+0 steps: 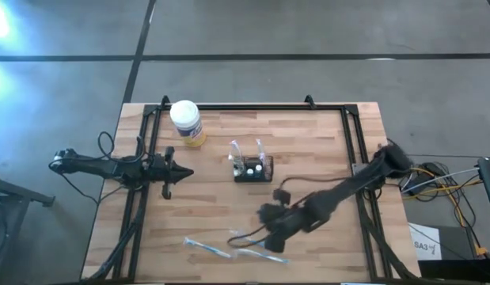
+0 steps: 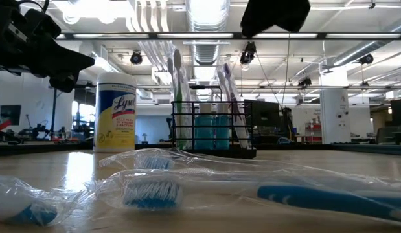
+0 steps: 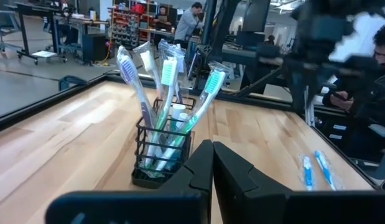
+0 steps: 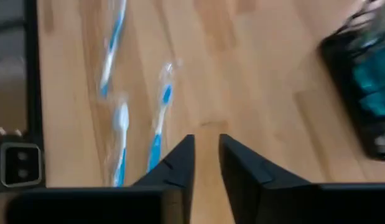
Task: Pick & Place toothbrushing station
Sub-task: Put the top blue toothbrush into the wire organizer
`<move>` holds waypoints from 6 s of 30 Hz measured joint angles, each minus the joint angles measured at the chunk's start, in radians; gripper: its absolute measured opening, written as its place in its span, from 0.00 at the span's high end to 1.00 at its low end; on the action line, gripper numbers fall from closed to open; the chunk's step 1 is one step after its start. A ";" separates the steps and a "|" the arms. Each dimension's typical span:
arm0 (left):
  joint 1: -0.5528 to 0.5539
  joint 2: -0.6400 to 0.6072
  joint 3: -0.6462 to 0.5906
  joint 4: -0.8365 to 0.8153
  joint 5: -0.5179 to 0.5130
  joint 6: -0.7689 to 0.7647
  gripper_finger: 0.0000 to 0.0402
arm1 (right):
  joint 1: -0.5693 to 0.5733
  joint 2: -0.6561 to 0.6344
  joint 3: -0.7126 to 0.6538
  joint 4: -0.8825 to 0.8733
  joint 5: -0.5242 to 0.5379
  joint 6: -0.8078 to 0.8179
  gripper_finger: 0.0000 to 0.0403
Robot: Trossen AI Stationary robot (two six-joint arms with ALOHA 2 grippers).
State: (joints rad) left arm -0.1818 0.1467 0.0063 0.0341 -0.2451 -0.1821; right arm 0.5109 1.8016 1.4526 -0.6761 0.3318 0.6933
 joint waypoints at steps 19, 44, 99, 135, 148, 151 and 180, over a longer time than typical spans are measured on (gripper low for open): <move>0.000 0.000 0.000 0.001 0.001 0.007 0.96 | 0.011 0.429 0.410 -0.239 -0.187 0.016 0.48; 0.000 0.006 0.000 0.001 0.001 -0.004 0.97 | 0.001 0.505 0.370 -0.233 -0.185 -0.014 0.69; -0.045 0.737 0.200 0.645 0.272 0.064 0.50 | -0.097 -0.015 -0.484 1.592 0.212 -0.825 0.97; -0.043 1.286 0.555 0.891 0.280 0.153 0.79 | -0.154 -0.011 -0.487 1.653 0.137 -0.877 0.97; -0.044 1.272 0.557 0.821 0.263 0.180 0.93 | -0.149 -0.011 -0.464 1.631 0.121 -0.790 0.89; -0.044 1.274 0.556 0.788 0.254 0.180 0.93 | -0.149 -0.015 -0.430 1.562 0.119 -0.744 0.81; -0.044 1.268 0.550 0.776 0.212 0.189 0.93 | -0.086 -0.055 -0.230 1.012 0.275 -0.646 0.76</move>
State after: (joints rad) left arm -0.2256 1.4151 0.5568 0.8103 -0.0333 0.0066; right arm 0.4248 1.7465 1.2224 0.3363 0.6067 0.0470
